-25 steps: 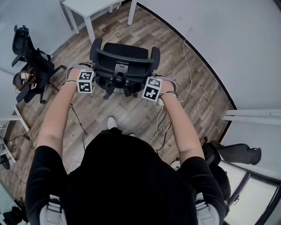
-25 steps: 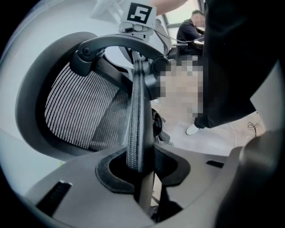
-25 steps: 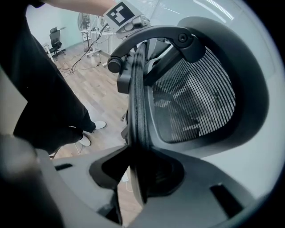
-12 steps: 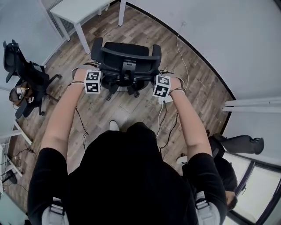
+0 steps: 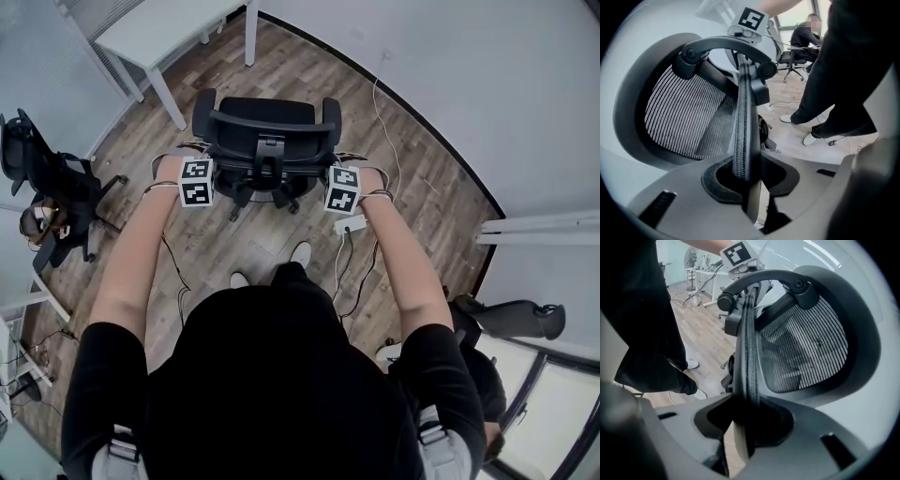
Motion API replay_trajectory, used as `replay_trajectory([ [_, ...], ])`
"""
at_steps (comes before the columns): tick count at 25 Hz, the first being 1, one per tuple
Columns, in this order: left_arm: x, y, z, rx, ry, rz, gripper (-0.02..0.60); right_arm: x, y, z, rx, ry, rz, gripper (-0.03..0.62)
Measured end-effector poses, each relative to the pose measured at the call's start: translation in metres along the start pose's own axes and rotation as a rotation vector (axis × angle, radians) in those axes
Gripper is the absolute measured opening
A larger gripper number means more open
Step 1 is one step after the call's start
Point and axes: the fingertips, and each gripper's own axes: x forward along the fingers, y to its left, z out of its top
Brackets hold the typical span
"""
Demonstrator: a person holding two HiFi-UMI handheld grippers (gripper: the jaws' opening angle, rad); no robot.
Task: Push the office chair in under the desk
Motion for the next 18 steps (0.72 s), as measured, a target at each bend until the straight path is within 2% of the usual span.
replay_trajectory([
  [5,0.012,0.017,0.015,-0.033,0.016,-0.008,0.086,0.005,-0.018,-0.024,-0.017,-0.025,0.034,0.112],
  [18,0.049,0.072,0.061,-0.131,0.059,-0.015,0.086,0.027,-0.087,-0.091,-0.122,-0.079,0.031,0.103],
])
